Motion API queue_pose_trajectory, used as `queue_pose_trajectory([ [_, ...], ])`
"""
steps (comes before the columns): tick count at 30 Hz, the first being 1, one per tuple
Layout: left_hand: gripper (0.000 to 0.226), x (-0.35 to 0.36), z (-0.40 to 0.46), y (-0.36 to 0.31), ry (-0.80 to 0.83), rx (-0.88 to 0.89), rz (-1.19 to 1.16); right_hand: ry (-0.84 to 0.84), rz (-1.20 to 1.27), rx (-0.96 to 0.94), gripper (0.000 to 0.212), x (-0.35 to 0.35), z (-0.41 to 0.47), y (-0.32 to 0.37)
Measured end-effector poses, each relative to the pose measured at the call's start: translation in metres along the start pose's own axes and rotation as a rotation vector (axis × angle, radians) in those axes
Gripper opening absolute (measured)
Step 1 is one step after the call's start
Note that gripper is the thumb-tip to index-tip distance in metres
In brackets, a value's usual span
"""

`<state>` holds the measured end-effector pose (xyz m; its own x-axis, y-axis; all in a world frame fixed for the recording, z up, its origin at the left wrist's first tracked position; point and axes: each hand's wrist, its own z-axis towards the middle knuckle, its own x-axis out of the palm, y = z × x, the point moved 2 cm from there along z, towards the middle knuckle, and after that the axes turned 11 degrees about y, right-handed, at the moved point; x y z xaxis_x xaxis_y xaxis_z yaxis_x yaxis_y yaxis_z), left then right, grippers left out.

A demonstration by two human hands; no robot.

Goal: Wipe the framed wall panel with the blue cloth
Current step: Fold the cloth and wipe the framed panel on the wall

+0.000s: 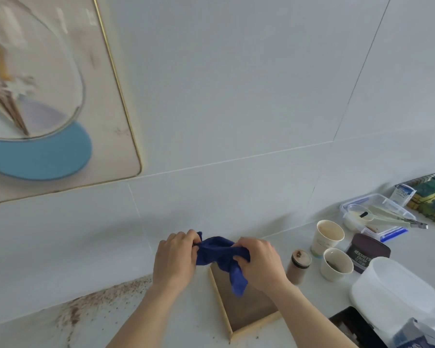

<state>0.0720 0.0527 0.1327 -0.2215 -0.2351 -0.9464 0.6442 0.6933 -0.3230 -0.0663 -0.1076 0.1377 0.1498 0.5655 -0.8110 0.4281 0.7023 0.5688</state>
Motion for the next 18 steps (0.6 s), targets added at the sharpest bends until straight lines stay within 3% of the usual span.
queue_pose_trajectory([
  [11,0.016,-0.155,-0.067,0.071,-0.255,-0.018,-0.022,-0.062,0.070,-0.183,0.030,-0.031,-0.026,0.169],
  [18,0.013,-0.211,-0.101,0.106,-0.364,-0.040,-0.006,-0.167,0.323,-0.167,0.032,-0.035,-0.035,0.237],
])
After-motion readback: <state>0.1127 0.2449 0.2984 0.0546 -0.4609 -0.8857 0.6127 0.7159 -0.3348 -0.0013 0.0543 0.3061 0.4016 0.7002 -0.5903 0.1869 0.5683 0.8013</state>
